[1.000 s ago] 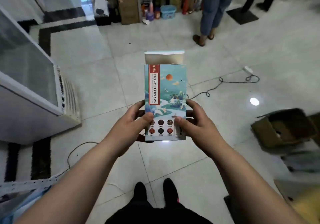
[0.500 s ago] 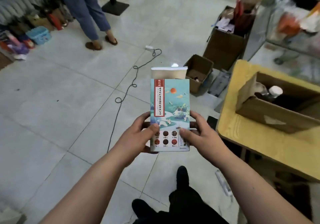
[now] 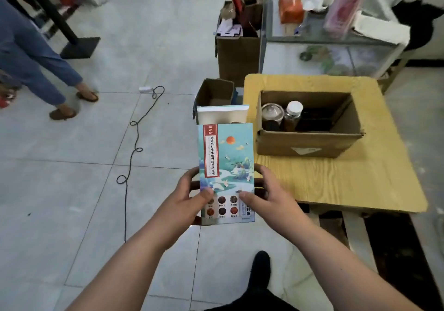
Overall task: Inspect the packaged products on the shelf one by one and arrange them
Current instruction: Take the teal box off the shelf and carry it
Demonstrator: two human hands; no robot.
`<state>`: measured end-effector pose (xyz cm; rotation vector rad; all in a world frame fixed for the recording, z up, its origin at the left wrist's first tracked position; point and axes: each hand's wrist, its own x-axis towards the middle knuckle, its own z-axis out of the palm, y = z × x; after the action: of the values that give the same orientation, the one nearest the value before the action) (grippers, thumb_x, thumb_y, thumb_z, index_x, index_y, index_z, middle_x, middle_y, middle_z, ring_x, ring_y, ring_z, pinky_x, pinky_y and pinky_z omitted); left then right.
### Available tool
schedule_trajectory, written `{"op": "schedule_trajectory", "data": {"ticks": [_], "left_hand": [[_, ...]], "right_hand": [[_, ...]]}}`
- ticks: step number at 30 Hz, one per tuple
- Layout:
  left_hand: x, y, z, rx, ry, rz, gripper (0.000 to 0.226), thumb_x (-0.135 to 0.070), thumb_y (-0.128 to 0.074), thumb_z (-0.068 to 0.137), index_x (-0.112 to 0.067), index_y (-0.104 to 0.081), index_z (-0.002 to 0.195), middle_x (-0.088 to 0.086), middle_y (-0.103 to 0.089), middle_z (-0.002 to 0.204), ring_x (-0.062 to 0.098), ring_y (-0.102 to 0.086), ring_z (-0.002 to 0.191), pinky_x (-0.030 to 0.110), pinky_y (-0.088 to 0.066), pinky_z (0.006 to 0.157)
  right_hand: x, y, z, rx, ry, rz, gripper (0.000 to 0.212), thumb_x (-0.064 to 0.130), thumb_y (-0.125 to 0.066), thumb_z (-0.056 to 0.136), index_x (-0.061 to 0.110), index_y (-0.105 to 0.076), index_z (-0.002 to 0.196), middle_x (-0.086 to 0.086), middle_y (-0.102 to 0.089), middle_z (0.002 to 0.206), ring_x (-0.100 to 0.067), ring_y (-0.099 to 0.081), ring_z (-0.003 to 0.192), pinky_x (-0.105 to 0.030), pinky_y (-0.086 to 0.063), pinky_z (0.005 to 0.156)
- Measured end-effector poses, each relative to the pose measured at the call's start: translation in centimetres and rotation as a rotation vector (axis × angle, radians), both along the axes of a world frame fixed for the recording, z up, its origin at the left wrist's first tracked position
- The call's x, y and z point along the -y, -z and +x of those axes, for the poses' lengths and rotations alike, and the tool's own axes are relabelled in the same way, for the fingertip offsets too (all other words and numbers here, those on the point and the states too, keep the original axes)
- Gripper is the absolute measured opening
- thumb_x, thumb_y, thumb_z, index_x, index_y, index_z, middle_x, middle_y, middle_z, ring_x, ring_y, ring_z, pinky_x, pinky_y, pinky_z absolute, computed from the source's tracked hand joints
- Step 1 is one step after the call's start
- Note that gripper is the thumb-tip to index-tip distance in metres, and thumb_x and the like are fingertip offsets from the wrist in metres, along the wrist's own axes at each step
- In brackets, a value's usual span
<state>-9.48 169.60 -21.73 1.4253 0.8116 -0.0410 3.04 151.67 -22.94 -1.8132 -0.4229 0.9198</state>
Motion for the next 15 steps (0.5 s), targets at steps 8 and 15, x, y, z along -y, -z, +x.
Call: {"op": "schedule_trajectory", "data": {"ticks": [8,15], "left_hand": [[3.6,0.5,10.2,0.033,0.091,0.048,0.051,-0.019,-0.062,0.1,-0.059,-0.04,0.123,-0.014,-0.06,0.127,0.011,-0.074,0.097,0.045,-0.063,0.081],[3.0,1.2,15.3,0.145,0.244,-0.037,0.075,-0.011,-0.067,0.096,-0.064,-0.032,0.135,-0.019,-0.049,0.14,0.006,-0.063,0.12,0.038,-0.06,0.09]], "right_hand": [[4.5,1.4,9.9,0.014,0.049,0.005,0.054,0.035,-0.078,0.09,0.056,-0.04,0.123,0.02,-0.068,0.119,-0.002,-0.069,0.107,-0.038,-0.061,0.09],[5.3,0.5,15.2,0.065,0.116,0.047,0.067,0.04,-0.085,0.074,0.055,-0.04,0.122,0.019,-0.062,0.13,-0.001,-0.061,0.122,-0.033,-0.058,0.097]]}}
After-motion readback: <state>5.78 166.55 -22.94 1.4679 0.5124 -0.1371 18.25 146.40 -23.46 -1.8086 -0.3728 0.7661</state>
